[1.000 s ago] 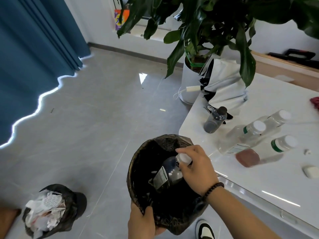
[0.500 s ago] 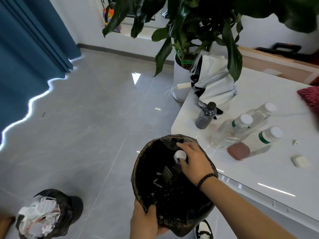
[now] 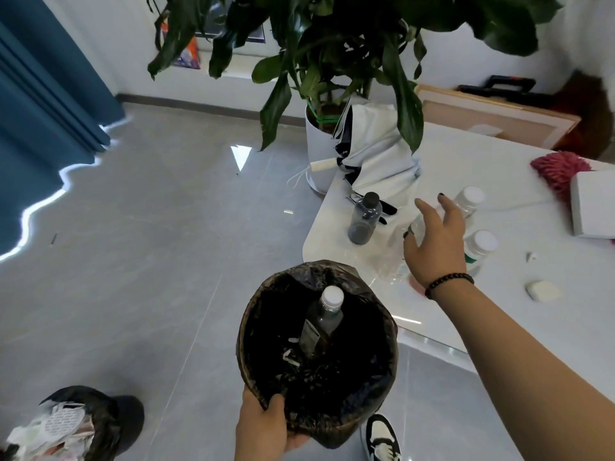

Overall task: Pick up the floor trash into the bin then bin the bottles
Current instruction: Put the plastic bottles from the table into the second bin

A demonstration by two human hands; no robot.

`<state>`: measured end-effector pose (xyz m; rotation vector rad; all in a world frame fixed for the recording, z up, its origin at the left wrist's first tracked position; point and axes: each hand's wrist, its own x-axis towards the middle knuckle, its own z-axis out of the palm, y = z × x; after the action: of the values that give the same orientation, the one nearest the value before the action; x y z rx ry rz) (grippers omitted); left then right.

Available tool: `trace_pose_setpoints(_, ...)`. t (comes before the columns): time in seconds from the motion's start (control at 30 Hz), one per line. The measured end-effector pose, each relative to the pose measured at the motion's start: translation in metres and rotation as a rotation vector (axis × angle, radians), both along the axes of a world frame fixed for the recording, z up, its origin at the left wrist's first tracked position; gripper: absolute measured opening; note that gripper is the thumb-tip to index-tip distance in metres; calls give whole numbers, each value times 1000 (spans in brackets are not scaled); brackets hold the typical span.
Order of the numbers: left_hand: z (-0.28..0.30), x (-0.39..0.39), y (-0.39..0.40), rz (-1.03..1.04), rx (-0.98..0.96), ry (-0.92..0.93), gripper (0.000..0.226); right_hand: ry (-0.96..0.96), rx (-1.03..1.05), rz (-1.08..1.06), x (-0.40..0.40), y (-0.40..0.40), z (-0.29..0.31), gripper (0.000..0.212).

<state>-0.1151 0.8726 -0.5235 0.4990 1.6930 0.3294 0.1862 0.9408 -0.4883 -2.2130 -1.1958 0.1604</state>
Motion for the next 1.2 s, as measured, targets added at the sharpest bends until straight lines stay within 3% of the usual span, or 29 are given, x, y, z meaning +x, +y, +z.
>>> trace_pose_setpoints(0.07,-1,2,0,-14,7,3,40,49,-79,8,2,-2,-8,51)
trace_pose_setpoints(0.37,-3,3,-1,-16,24,24,37,-38,77,46,-3,-23,-8,46)
trace_pose_setpoints(0.53,-6,-3,-2,-25,21,55,34,-24,379,43,-31,-37,59,43)
trace_pose_setpoints(0.6,-7,-6,-3,-42,3,80,35,-23,458,109,-45,-49,85,43)
trace_pose_setpoints(0.7,-8,-10,-3,-61,-8,99,39,128,491,263,-68,-63,111,42)
trace_pose_setpoints(0.93,-4,-19,-7,-91,14,100,45,325,210,636,-111,-64,81,41)
trace_pose_setpoints(1.2,10,-14,-11,-263,138,193,52,480,-164,517,-159,-44,-32,43)
